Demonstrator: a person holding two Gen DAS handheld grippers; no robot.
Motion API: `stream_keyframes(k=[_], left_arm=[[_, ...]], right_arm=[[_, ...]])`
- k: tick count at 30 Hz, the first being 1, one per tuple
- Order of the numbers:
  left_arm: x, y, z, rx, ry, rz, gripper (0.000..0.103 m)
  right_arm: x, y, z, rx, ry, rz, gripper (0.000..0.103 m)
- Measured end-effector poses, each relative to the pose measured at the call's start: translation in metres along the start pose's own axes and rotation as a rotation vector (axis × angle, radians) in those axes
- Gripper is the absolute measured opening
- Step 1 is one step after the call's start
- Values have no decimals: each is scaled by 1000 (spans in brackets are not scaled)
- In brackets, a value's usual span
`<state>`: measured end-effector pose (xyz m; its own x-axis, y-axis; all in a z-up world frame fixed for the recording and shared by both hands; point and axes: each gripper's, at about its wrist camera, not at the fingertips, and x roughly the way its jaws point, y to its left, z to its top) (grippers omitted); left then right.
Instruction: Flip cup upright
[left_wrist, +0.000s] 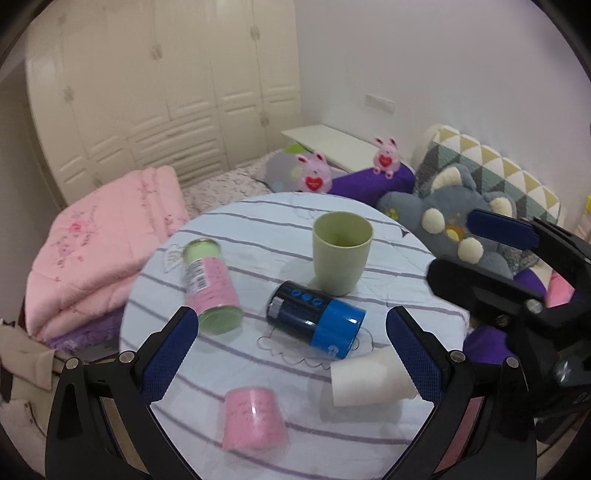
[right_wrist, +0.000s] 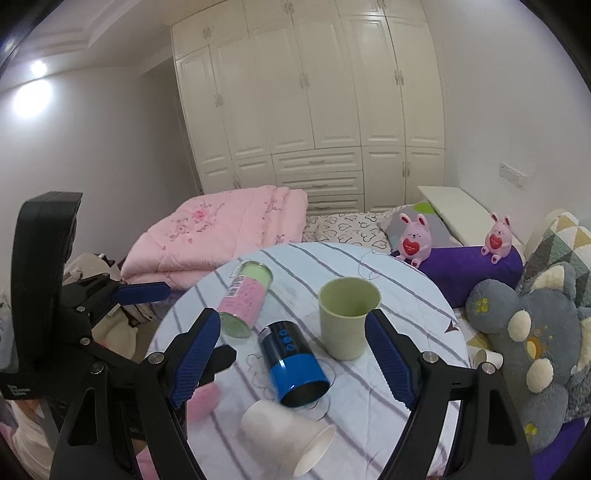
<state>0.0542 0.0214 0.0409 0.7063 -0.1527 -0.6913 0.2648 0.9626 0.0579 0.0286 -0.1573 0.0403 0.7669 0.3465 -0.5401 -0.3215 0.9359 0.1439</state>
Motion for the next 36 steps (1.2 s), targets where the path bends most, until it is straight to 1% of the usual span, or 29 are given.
stream_keyframes(k=[3,6,10,13,15,21,25,30,32,36], left_arm=[[-15,0,-13,-21,-20,19,103],[-25,-1,-27,-36,-25,15,103],[-33,-3,-44,-51,-29,18,103],[-39,-1,-59,-68,-37,6,103],[-42,1,-66,-75,-44,-11,103],[-59,5,-83,-108,-121,-24,103],[-71,3,-93,-112,-192,-15,103],[-80,2,-101,-112,-249,7,103],[-81,2,-104,-113,-256,21,103],[-82,7,-109,-130,-265,36,103]], right_arm=[[-12,5,-6,23,-11,-9,82],[-24,7,-15,53,-24,-21,82],[-38,11,-28,89,-23,-54,82],[-46,15,-40,103,-21,-75,82],[-51,18,-45,103,-22,-79,82],[-70,41,-56,41,-60,-142,82],[-79,59,-61,-21,-97,-185,82],[-92,76,-68,-86,-198,-231,82],[-98,82,-71,-109,-255,-262,82],[-104,83,-72,-123,-319,-323,82]])
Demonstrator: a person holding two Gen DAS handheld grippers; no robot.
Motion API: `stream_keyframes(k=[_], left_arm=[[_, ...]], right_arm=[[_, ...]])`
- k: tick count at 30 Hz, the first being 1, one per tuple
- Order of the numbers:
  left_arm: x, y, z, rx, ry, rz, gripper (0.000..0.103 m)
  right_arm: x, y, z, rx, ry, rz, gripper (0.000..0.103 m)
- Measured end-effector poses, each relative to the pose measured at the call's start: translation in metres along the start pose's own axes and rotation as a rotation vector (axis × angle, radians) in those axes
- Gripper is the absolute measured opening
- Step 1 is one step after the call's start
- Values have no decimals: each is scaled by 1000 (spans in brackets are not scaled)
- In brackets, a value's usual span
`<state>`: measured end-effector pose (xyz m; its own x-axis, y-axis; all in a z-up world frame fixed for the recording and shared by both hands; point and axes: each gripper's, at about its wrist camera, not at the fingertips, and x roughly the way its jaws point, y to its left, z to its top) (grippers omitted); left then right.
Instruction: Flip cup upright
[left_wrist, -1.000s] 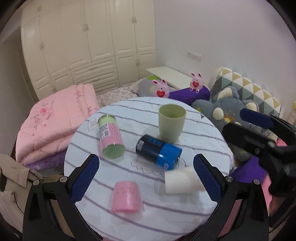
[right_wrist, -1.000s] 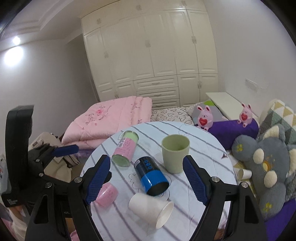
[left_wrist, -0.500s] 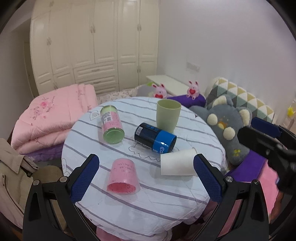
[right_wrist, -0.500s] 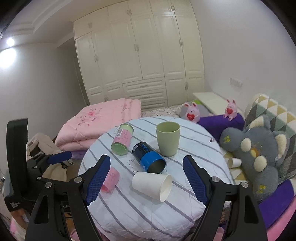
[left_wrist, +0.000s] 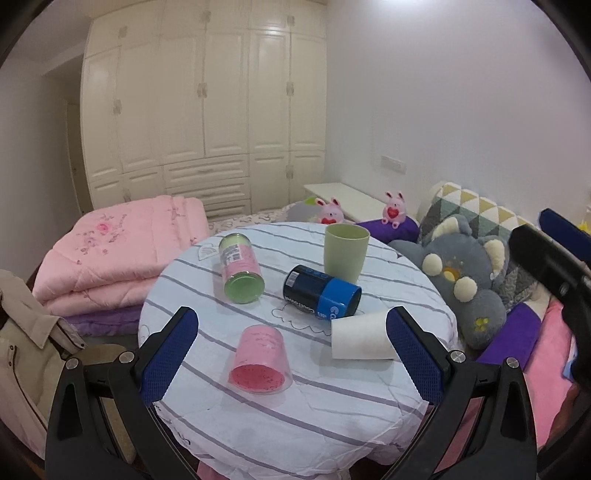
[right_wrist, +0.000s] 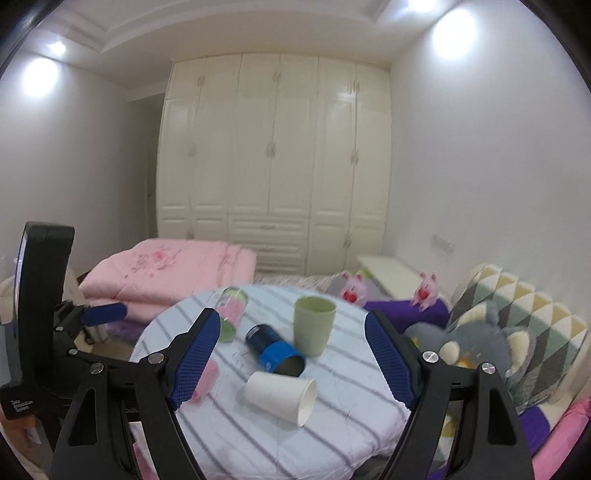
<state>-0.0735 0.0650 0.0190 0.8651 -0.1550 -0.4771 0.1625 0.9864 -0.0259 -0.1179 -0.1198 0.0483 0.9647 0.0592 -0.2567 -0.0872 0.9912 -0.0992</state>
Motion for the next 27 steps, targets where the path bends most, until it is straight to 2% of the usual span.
stream_keyframes(k=[2,6,13,19,27], left_arm=[[1,2,0,-11,0,-4,103],[-2,4,1,-33,-28,-11,103],[-3,-3,1,-21,-68,-23,103],[5,-13,-2,14,-54,-19,103],[9,-22,1,20,-75,-27,103]], right_arm=[[-1,-6,-1,18,-25,-19,82],[7,-18,-6,53,-22,-46,82],[18,-26,-20,79,-18,-48,82],[21,-27,-26,84,-30,-44,82],[27,-30,-29,86,-23,-37,82]])
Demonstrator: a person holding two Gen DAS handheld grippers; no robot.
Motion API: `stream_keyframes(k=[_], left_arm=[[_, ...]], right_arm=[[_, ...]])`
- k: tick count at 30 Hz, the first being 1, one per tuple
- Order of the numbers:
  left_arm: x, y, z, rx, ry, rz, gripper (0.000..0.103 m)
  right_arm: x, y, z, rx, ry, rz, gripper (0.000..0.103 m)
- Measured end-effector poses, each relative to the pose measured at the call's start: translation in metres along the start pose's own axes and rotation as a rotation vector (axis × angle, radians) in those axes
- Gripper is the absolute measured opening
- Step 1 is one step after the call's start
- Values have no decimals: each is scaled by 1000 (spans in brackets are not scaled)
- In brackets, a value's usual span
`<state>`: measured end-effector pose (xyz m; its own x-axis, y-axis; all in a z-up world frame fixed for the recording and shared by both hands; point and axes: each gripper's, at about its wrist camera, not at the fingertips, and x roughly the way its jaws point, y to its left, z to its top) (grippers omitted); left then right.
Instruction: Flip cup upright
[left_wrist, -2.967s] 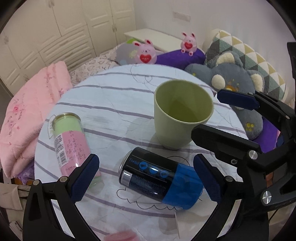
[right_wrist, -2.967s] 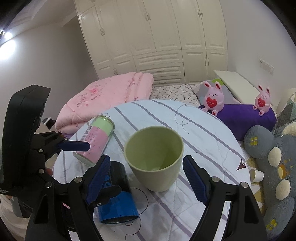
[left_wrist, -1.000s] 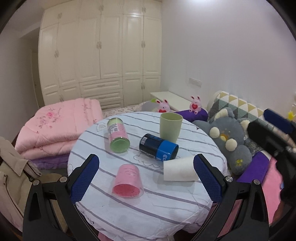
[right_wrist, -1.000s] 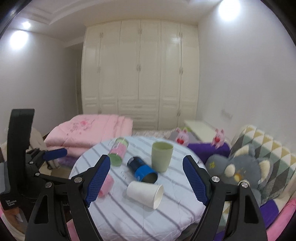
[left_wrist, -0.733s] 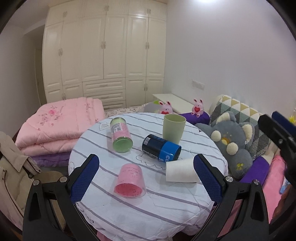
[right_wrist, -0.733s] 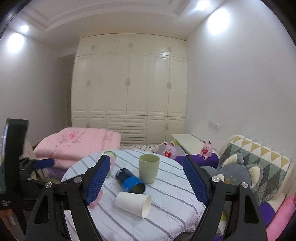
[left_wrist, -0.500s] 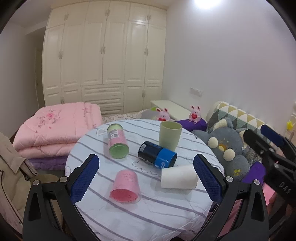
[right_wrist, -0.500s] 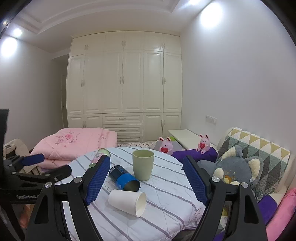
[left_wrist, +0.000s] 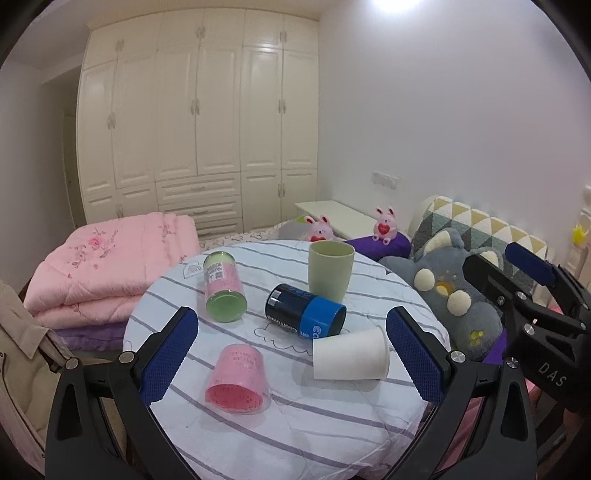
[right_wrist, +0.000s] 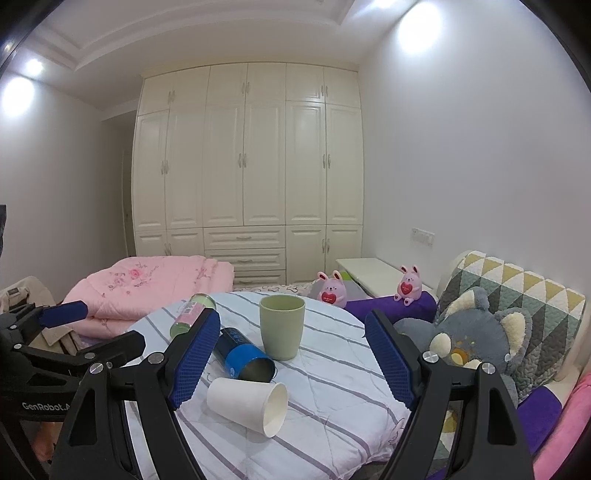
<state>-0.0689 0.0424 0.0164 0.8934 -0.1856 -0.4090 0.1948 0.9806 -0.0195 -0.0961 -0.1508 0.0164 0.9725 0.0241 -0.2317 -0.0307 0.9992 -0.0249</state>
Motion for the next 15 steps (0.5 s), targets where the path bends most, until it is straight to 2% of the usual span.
stream_keyframes(k=[7,15], left_arm=[[2,-3,0,-1,-6,-7,103],[2,-4,0,5,-10,24,103]], right_arm=[[4,-2,-1,-8,-5,10,82],[7,-2,-3,-7,2,16,82]])
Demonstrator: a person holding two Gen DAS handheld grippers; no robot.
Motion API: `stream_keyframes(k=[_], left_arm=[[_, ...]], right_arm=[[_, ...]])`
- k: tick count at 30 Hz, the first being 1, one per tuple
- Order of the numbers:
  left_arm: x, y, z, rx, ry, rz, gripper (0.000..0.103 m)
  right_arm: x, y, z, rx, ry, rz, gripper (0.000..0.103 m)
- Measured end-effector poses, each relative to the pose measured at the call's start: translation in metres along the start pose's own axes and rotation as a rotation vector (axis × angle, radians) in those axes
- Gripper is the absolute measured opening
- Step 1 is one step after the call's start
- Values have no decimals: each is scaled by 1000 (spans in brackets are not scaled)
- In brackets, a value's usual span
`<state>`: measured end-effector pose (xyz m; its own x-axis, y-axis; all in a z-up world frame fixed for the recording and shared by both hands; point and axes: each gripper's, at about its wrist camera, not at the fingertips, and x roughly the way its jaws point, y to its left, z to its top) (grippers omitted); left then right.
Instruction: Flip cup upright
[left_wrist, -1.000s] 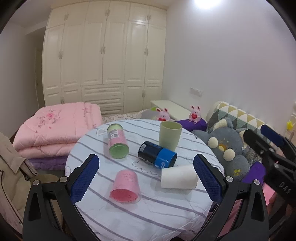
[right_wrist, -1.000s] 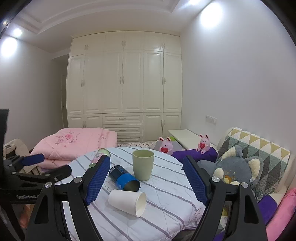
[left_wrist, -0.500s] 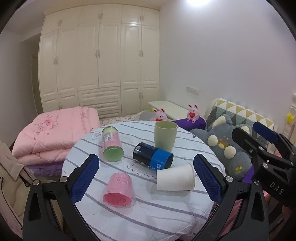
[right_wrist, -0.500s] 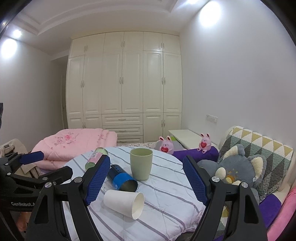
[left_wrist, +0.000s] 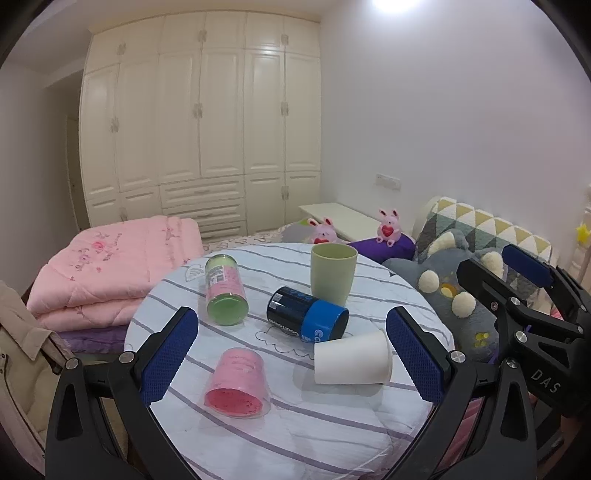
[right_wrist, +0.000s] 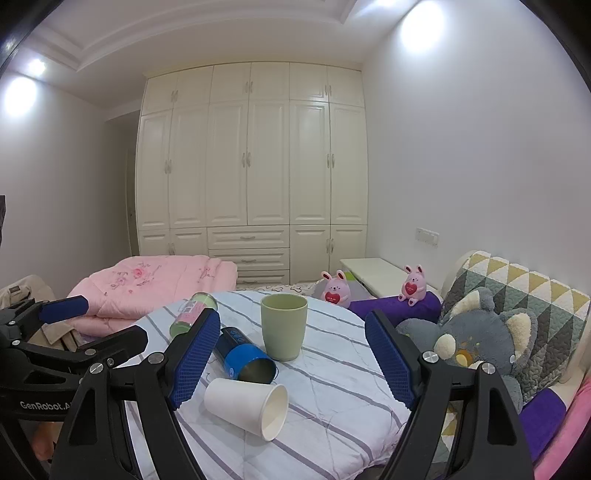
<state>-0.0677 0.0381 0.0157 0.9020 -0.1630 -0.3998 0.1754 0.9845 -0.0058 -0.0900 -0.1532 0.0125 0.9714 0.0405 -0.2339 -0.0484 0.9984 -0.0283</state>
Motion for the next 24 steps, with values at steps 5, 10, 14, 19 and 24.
stream_keyframes(k=[5,10,14,19,24], left_arm=[[0,1,-1,-3,-5,2,103],[0,-1,-2,4,-11,9,103],[-1,0,-3,3,-16,12,103],[-3,1,-4,3,-25,19,103],[-4,0,-5,6,-24,22,103]], right_arm=[[1,1,0,-1,2,0,82],[0,2,0,-1,1,2,82],[1,3,1,-5,2,0,82],[2,3,2,-7,2,2,82],[5,3,2,-15,3,8,82]])
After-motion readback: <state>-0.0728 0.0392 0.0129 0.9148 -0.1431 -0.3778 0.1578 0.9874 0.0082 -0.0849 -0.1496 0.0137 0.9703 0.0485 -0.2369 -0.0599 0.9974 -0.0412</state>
